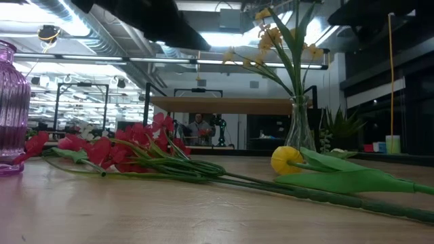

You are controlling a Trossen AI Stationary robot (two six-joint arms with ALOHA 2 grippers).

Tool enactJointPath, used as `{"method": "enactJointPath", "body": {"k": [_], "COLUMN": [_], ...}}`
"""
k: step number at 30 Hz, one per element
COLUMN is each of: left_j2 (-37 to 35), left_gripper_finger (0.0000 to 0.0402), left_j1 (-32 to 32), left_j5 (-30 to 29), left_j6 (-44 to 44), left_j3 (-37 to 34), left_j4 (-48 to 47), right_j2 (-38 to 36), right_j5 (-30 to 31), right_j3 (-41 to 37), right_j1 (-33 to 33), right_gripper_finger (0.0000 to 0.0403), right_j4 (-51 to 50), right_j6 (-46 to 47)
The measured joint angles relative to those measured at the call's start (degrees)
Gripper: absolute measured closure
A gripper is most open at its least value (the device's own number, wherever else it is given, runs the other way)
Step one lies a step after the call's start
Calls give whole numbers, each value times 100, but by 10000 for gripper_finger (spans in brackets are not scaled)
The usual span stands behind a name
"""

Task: Pick and place flowers into a vace then onto a shelf
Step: Put the yellow flower into the transparent vase

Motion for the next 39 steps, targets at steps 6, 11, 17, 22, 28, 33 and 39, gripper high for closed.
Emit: {"method": "enactJointPath", "body": {"k": [6,11,17,22,28,33,39], "left_j2": [-157,-552,-1006,-1578,-2300,-2589,-2585], "left_gripper_finger": [373,398,399,400,400,397,391], "left_j1": [163,166,203,322,461,516,513], "left_j5": [36,22,265,337,313,301,301], "left_j6": [-103,-165,130,144,83,-201,-139], "left_j3": [0,0,-529,-1419,-1990,-2061,-2061], "left_j4": [-560,-904,-297,698,1271,1234,1229], "right_j2": [511,1131,1836,2329,2943,3355,3747], "right_j5": [-259,-251,-252,-253,-419,-726,-1090], "right_j3": [640,1402,2145,2779,3596,3999,4102], "right_j1": [45,157,343,458,536,551,591], "right_gripper_finger": [402,402,403,403,403,403,394], "right_j4": [-898,-1870,-2535,-3536,-4265,-4358,-4368], "right_j6": [451,1025,1517,2430,3085,3488,4050]}}
